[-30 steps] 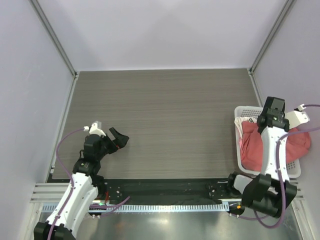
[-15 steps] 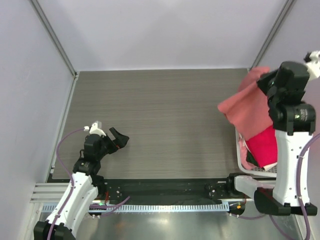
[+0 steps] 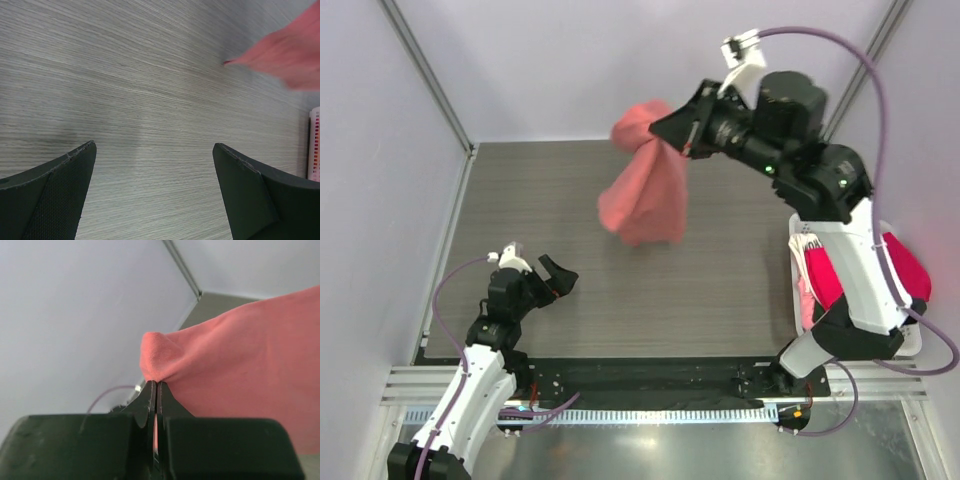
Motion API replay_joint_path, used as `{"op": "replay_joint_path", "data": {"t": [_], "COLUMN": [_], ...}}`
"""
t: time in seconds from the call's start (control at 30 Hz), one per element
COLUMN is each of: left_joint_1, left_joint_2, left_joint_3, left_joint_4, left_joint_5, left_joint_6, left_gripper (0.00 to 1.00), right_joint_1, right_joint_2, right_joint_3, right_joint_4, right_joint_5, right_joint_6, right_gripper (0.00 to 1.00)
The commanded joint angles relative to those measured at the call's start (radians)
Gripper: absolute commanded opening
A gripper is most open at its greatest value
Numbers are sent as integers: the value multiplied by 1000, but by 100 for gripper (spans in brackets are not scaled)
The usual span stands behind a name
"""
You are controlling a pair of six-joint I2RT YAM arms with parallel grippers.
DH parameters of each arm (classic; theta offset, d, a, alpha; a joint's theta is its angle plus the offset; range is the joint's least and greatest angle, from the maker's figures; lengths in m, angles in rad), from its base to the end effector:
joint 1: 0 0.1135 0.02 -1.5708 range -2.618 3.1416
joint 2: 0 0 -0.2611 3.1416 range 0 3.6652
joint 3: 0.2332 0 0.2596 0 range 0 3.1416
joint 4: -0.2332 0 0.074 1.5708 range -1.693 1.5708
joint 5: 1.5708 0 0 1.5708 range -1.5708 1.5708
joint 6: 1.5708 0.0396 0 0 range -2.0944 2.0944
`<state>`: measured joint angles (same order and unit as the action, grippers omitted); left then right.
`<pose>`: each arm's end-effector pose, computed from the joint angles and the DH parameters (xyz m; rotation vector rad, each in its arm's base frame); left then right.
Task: Fold and stack the t-shirts
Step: Move the tshirt to the center of the board
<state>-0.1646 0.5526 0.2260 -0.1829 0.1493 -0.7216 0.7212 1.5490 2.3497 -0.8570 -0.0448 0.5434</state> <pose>0.1520 -0.0312 0.1711 -0.4998 2.0907 -0.6854 0.1944 0.1733 0.5912 -0.1894 1.7138 0.9942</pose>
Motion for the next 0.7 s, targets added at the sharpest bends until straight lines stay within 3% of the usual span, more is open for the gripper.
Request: {"op": "replay_joint_path", "data": {"t": [0.0,0.13,0.33,0.37,0.43,0.47,0.53,0.57,0.67], "left_joint_1": [-3,-3,-3,-3,-3,-3,-1,-3,-3], "left_joint_2": [0,-13,-16,-11,-6,-2,0,0,4], "left_joint_3": [35,35,32,33,35,36,36,38,36], "left_joint_4": [33,23,28,28,26,26,26,25,29], "left_joint_5": [-5,-7,-8,-7,-5,-5,-4,-4,-7], "left_joint_6": [11,11,13,11,11,13,14,13,14], "left_gripper": [100,99,100,100,100,100,100,100,100], "right_joint_1": [104,115,57,38,-9,-19,-28,-26,-3], "right_joint_2": [29,-24,-170,-176,-184,-184,-211,-228,-312], "right_joint_3": [-35,-197,-489,-566,-645,-714,-795,-907,-1161], "right_joint_4": [-2,47,115,116,90,72,58,85,264], "right_joint_5": [75,155,566,585,660,687,682,630,302], "right_joint_6": [-118,-186,-212,-211,-182,-166,-143,-146,-183], "right_gripper": [1,1,2,25,84,99,100,94,86]}}
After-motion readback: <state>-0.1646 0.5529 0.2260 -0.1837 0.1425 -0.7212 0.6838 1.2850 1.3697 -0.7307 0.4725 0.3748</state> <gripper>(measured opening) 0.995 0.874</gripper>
